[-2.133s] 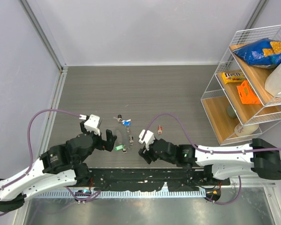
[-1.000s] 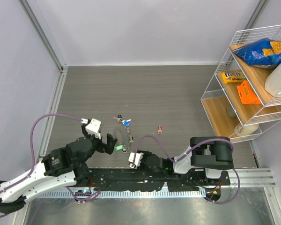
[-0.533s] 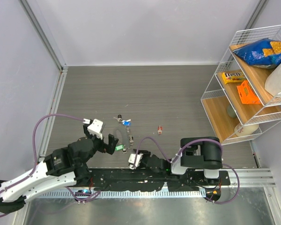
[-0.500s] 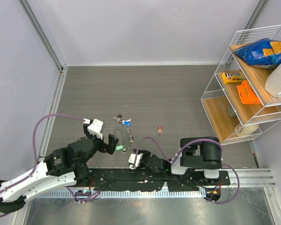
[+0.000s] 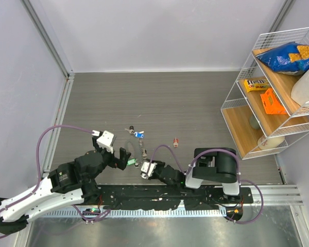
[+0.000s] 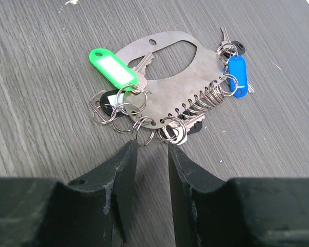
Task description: Put the keys on the keyring
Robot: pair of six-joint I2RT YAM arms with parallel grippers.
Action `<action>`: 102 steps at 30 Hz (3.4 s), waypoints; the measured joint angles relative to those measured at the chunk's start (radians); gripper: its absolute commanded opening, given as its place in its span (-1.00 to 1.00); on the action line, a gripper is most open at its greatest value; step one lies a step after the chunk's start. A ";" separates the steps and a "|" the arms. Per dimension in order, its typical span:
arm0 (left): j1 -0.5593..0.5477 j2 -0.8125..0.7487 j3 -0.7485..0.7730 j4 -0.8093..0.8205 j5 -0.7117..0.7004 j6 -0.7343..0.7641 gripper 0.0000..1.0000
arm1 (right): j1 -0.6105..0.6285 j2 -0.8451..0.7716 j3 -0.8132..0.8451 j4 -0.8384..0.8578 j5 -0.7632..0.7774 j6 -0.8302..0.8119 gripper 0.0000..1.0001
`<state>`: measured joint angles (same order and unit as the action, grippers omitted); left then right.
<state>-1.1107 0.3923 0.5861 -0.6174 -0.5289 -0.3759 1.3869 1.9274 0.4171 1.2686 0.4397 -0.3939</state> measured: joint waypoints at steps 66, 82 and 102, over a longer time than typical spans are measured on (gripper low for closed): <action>0.000 -0.025 -0.004 0.053 0.189 0.009 0.99 | -0.026 -0.489 -0.055 -0.269 -0.393 0.145 -0.90; 0.000 -0.141 -0.011 0.174 0.509 0.022 0.99 | -0.148 -0.847 -0.059 -0.640 -0.726 0.349 -0.90; 0.000 -0.136 -0.056 0.277 0.662 0.071 0.99 | -0.185 -0.936 0.009 -1.045 -0.648 0.439 0.15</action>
<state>-1.1107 0.2562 0.5304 -0.3405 0.1333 -0.3054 1.2018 0.9913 0.4259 0.2234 -0.2081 0.0448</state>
